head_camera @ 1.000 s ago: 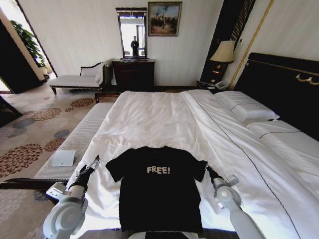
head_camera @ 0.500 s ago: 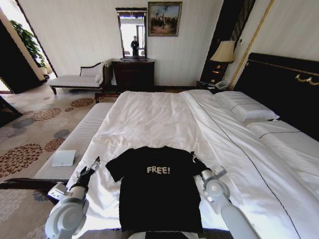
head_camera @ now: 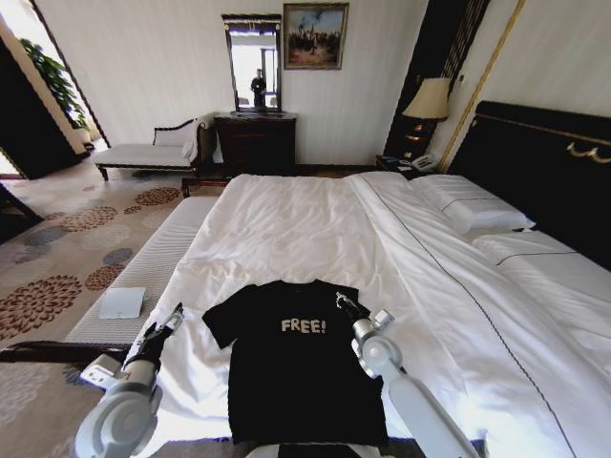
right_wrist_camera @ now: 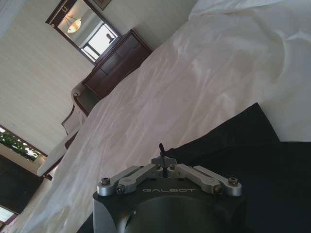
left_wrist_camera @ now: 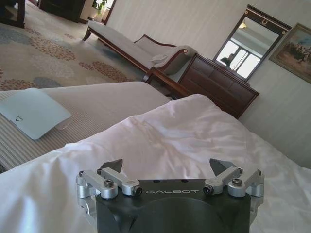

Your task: Fold the clothes on the bed.

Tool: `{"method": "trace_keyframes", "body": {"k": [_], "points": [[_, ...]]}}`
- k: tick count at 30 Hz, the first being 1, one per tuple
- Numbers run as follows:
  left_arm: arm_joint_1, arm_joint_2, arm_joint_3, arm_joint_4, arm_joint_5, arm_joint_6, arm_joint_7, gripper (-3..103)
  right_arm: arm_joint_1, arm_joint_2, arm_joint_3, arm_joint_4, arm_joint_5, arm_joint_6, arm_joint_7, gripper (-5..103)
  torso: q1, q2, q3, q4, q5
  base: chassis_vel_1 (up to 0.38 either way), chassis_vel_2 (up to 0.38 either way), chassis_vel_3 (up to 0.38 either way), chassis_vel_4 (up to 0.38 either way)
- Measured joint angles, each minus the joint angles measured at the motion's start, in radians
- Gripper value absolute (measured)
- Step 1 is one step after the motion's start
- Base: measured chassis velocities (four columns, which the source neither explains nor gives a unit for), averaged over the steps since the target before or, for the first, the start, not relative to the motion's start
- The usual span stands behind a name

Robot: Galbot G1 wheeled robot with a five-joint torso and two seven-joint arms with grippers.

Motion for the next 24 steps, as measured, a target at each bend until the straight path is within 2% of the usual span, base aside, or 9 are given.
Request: {"method": "trace_keyframes", "body": {"k": [6,9,13,15,17,19,20,23,24], "points": [[-0.004,-0.007,0.016,0.013,0.018,0.000,0.000,100,-0.033,-0.007,-0.006,0.009,-0.030,-0.001,-0.040,5,0.000,0.000,0.000,-0.0001,0.0002,0.000,0.000,0.000,0.000],[-0.007,-0.016,0.032,0.016,0.034,0.000,0.000,100,-0.105,-0.036,0.000,0.082,-0.052,0.015,-0.134,21,0.000,0.000,0.000,-0.0002,0.0001,0.000,0.000,0.000,0.000],[-0.009,-0.025,0.045,0.017,0.050,-0.001,0.000,100,-0.169,-0.052,0.013,0.137,-0.079,0.068,-0.227,32,0.000,0.000,0.000,-0.0003,0.0001,0.000,0.000,0.000,0.000],[-0.008,-0.029,0.051,0.017,0.058,-0.002,0.000,100,-0.190,-0.046,0.030,0.153,-0.080,0.091,-0.235,37,0.000,0.000,0.000,-0.0003,0.0001,0.000,0.000,0.000,0.000],[-0.007,-0.032,0.055,0.018,0.062,-0.004,0.000,100,-0.203,-0.031,0.061,0.163,-0.043,0.098,-0.170,48,0.000,0.000,0.000,-0.0001,0.0002,0.000,0.000,0.000,0.000],[-0.006,-0.032,0.055,0.018,0.062,-0.005,0.000,100,-0.207,-0.023,0.088,0.164,-0.008,0.091,-0.098,54,0.000,0.000,0.000,0.0000,0.0003,0.000,0.000,0.000,0.000],[-0.006,-0.032,0.055,0.018,0.062,-0.005,0.000,100,-0.207,-0.023,0.088,0.164,-0.008,0.091,-0.098,54,0.000,0.000,0.000,0.0000,0.0003,0.000,0.000,0.000,0.000],[-0.005,-0.030,0.055,0.019,0.062,-0.006,0.000,100,-0.209,-0.019,0.129,0.167,0.058,0.066,0.026,70,0.000,0.000,0.000,-0.0001,0.0002,0.000,0.000,0.000,0.000],[-0.005,-0.029,0.054,0.020,0.061,-0.007,0.000,100,-0.211,-0.020,0.153,0.174,0.092,0.043,0.099,76,0.000,0.000,0.000,0.0000,0.0002,0.000,0.000,0.000,0.000]]}}
